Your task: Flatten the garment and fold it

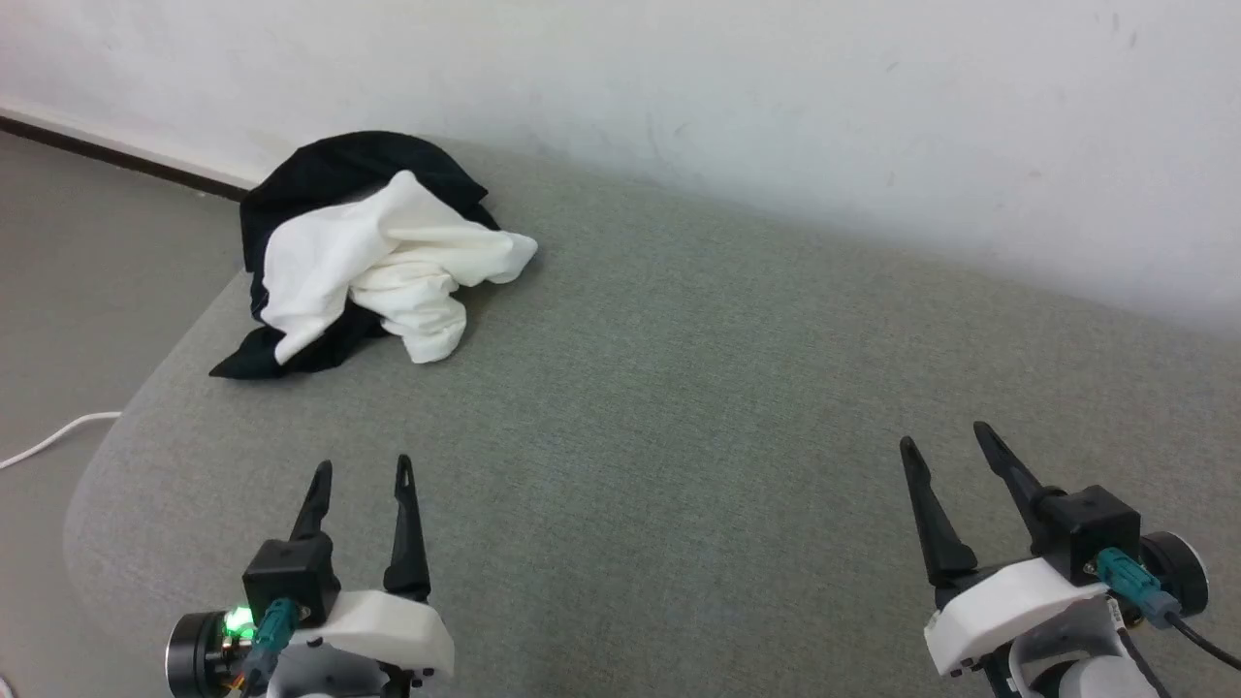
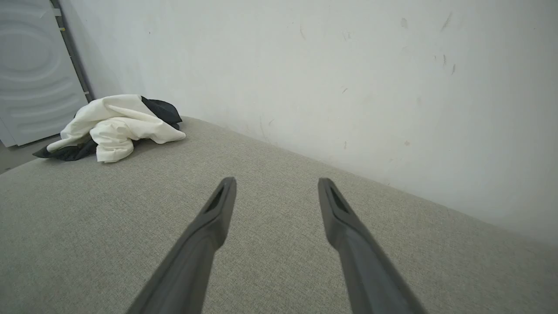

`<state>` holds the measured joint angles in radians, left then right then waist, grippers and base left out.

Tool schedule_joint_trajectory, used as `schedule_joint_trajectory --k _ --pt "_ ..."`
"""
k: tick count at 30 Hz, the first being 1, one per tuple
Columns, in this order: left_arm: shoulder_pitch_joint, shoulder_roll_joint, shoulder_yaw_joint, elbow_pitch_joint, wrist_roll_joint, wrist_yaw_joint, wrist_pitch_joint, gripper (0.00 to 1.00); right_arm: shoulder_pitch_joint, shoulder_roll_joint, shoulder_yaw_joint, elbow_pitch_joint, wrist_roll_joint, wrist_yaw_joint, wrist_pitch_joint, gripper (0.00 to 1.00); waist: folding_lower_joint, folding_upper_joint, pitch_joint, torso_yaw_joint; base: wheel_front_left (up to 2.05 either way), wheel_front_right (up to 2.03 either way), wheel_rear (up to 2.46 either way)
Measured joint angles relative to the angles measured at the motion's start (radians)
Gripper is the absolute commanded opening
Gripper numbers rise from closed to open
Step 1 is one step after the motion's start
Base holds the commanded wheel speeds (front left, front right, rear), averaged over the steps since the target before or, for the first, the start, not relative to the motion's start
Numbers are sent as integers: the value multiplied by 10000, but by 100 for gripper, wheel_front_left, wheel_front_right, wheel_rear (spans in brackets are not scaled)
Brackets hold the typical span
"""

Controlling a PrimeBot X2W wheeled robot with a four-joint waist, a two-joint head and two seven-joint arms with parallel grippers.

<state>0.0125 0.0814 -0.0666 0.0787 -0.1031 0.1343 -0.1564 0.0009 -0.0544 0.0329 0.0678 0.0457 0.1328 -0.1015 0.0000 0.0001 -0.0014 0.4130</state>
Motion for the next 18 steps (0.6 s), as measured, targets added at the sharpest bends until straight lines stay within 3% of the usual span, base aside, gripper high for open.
schedule_joint_trajectory --k 18 --pt "0 144 -125 234 -151 309 -391 100 -20 2 63 190 173 0 -324 100 0 0 -118 842 0 0 0"
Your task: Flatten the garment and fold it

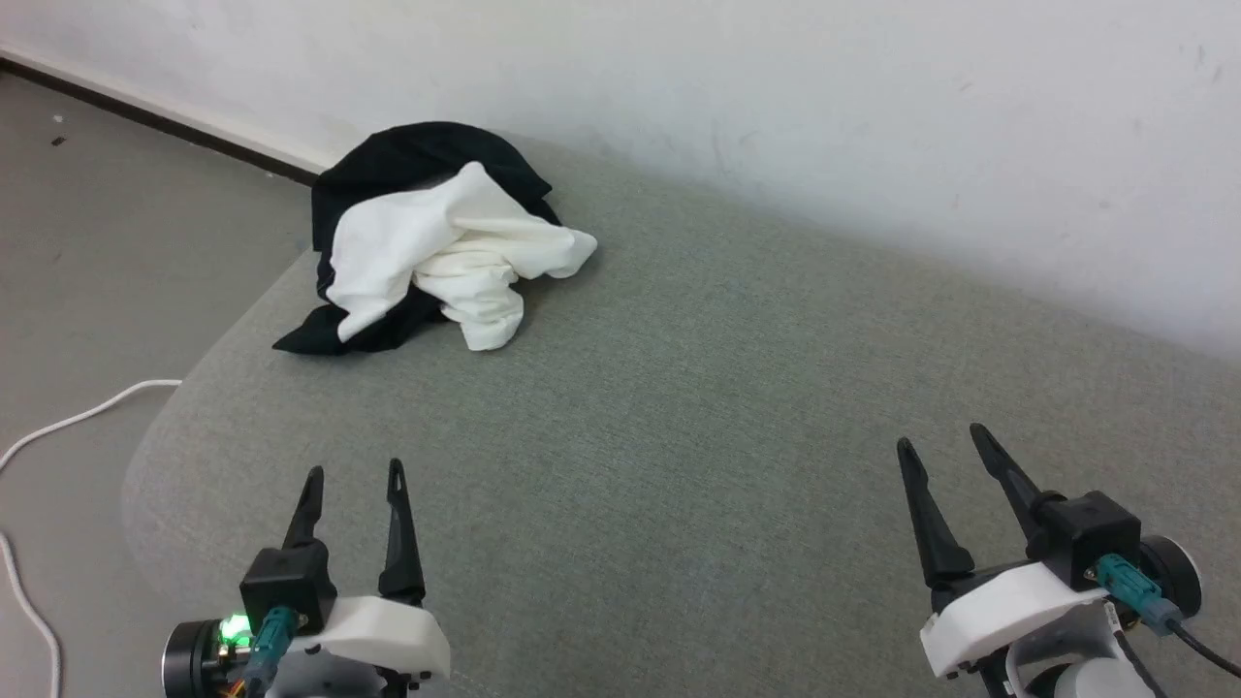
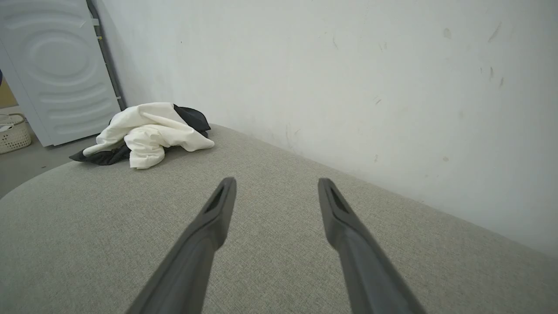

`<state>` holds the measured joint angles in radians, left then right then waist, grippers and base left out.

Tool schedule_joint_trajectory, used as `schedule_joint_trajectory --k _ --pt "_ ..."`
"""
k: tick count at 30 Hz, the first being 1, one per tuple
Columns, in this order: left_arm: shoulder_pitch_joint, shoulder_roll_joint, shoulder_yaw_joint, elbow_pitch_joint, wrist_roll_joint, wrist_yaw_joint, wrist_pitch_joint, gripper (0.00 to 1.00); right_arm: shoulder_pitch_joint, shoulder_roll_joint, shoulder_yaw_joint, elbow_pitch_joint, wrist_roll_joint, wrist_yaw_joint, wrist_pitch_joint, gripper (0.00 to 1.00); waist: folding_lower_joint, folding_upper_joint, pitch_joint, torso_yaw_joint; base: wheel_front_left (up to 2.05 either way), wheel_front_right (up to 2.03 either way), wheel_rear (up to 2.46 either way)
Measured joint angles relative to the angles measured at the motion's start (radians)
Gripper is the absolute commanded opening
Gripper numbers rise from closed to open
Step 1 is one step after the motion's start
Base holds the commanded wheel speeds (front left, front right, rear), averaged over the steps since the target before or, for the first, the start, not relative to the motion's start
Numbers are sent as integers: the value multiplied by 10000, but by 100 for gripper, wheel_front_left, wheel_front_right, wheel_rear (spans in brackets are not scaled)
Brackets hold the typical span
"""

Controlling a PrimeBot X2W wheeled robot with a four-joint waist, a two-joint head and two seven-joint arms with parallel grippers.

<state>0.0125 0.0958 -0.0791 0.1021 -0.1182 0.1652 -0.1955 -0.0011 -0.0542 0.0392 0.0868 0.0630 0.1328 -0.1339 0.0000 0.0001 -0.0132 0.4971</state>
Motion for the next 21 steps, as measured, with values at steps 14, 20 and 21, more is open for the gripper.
schedule_joint_trajectory --k 14,20,21 --pt "0 75 -159 65 -173 307 -268 100 -125 2 19 153 94 0 -205 100 0 -2 -9 641 0 0 0" --pt "0 81 -186 77 -343 479 -424 100 -146 4 29 150 102 0 -263 100 0 -2 61 993 0 0 0" --pt "0 81 -173 75 -397 489 -437 100 -153 4 42 148 102 0 -265 100 0 -2 84 1045 0 0 0"
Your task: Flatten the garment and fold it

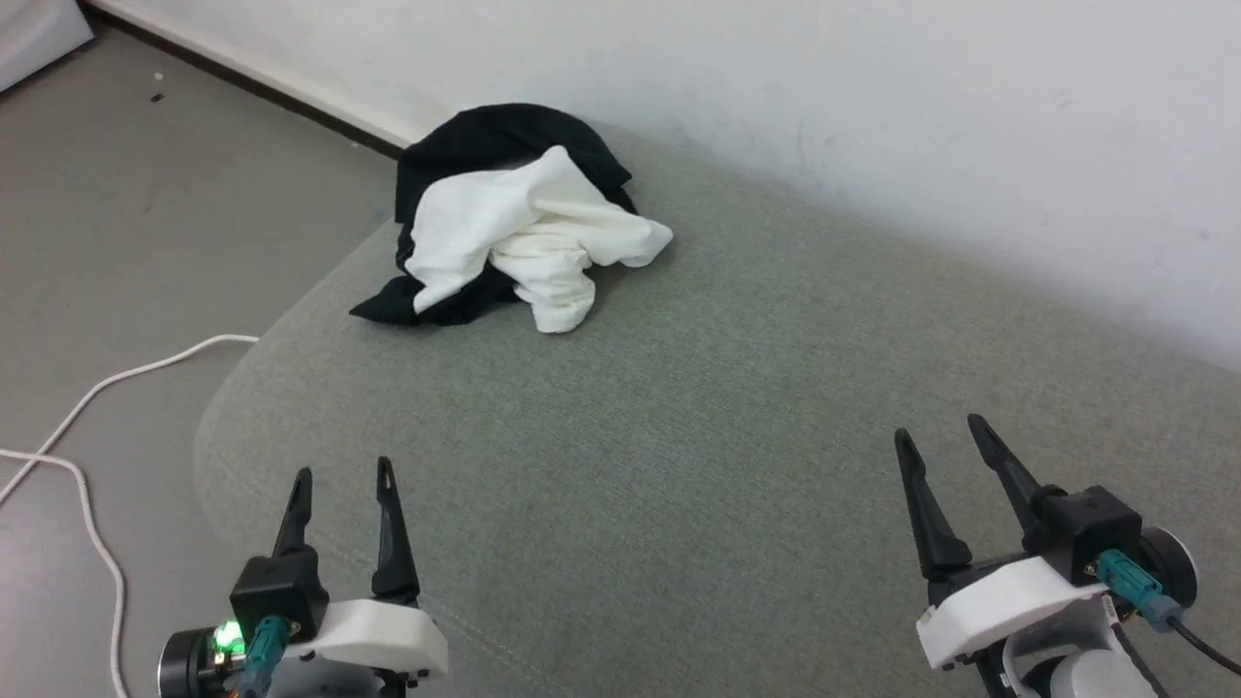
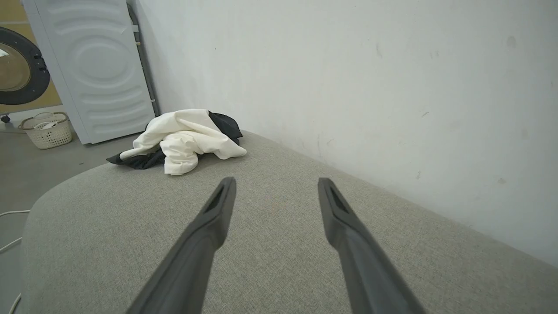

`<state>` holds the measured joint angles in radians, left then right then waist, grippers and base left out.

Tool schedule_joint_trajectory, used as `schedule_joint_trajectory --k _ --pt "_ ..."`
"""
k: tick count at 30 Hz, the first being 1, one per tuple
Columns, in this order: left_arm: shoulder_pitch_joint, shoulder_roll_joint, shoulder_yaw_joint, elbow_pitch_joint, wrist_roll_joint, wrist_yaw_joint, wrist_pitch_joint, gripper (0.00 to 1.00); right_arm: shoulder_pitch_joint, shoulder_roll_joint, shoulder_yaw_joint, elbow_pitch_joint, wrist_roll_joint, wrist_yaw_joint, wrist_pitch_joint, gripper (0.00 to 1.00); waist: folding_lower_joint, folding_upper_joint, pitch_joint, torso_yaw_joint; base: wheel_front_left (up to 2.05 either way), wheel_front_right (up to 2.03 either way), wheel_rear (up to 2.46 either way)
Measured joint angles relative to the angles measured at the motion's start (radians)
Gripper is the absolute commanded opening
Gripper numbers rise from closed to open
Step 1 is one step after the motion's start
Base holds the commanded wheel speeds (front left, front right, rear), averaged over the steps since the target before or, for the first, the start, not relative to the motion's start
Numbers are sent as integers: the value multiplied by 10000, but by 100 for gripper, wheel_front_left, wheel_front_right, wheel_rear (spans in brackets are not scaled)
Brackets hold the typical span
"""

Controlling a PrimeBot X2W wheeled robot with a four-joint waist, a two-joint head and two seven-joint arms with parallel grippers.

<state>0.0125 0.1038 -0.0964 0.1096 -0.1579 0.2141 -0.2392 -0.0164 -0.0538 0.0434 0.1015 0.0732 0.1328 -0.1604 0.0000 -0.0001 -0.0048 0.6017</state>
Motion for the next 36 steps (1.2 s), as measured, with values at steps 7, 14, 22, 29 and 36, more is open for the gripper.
schedule_joint_trajectory --k 7,14,22,29,36 --pt "-422 35 299 2 -625 31 -102 100 -410 13 274 -117 -23 0 13 100 0 0 447 100 0 0 0" --pt "-3828 566 807 1106 -1764 -750 851 100 -1245 19 368 -734 -602 0 416 100 2 0 1451 -112 0 0 0" --pt "-7011 2006 1313 3185 -2378 -1338 2654 100 -2142 27 652 -1187 -930 0 541 100 3 0 2982 -1014 0 0 0" --pt "-8566 2940 1768 4009 -3170 -1576 4846 100 -2728 2 581 -1407 -922 -2 362 100 5 -1 4451 -2222 0 0 0" --pt "-8646 4157 2686 4474 -3977 -970 7589 100 -2941 15 750 -1126 -677 -2 -71 100 3 0 5557 -3622 0 0 0"
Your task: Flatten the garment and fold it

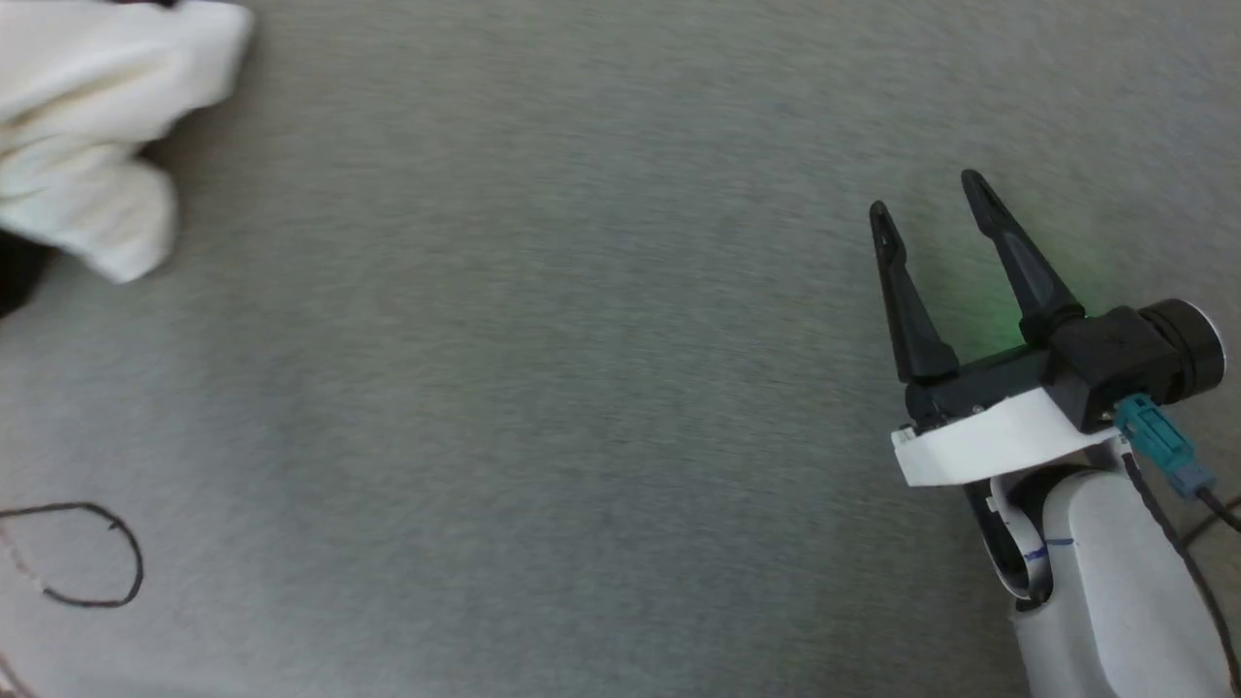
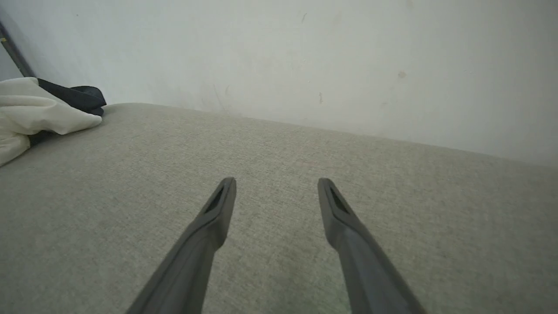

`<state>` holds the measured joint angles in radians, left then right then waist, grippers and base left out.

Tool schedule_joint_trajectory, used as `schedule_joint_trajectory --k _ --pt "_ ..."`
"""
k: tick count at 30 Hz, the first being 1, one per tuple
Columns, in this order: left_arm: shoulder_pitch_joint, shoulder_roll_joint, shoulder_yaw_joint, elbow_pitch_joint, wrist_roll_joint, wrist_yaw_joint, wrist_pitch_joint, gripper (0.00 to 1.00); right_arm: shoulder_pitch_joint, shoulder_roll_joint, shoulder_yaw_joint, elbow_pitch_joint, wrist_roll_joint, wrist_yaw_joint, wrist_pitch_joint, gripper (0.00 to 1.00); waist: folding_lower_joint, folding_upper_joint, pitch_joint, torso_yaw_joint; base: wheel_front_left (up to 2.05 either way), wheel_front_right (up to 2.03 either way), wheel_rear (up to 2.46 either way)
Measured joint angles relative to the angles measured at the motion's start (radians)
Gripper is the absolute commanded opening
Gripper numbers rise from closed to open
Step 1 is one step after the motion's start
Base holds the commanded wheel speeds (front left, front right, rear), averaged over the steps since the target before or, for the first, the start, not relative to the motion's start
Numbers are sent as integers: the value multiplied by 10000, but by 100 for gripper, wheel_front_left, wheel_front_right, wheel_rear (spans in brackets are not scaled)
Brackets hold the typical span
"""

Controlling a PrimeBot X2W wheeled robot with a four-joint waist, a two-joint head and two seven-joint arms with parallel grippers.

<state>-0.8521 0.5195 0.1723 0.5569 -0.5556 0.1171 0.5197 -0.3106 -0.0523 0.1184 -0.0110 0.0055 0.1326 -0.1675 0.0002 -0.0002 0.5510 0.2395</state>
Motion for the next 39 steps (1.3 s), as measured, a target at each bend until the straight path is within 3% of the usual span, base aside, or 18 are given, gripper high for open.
schedule_joint_trajectory --k 8,9,12,18,22,26,32,39 --pt "1011 826 660 -497 -497 907 2397 100 -244 79 -36 337 355 4 -449 100 -4 1 778 -1378 0 0 0" --pt "1142 966 725 -637 -527 959 2589 66 -278 88 -25 405 408 4 -487 100 -5 1 805 -1511 0 0 0" --pt "1569 1191 813 -1108 -510 965 2698 0 -313 96 52 673 529 4 -598 100 -3 1 684 -1768 0 0 0" --pt "2204 1267 673 -1732 585 884 38 0 103 59 79 1425 767 2 -650 100 -1 1 -91 -2088 0 0 0" --pt "2043 1559 222 -2069 1373 407 -2057 0 657 42 -50 1791 947 2 -708 100 -2 1 -880 -2223 0 0 0" --pt "1335 1415 -577 -2376 1937 -36 -3724 0 1174 36 -198 1952 1035 2 -709 100 -3 1 -1850 -2257 0 0 0" --pt "-268 157 -2075 -2911 2253 -477 -4803 0 1708 38 -314 1925 1162 2 -685 100 -5 1 -3334 -2204 0 0 0" --pt "-1564 -1647 -3532 -2930 2268 -928 -5070 0 1869 38 -163 1829 1279 2 -529 100 -6 2 -4569 -2437 0 0 0"
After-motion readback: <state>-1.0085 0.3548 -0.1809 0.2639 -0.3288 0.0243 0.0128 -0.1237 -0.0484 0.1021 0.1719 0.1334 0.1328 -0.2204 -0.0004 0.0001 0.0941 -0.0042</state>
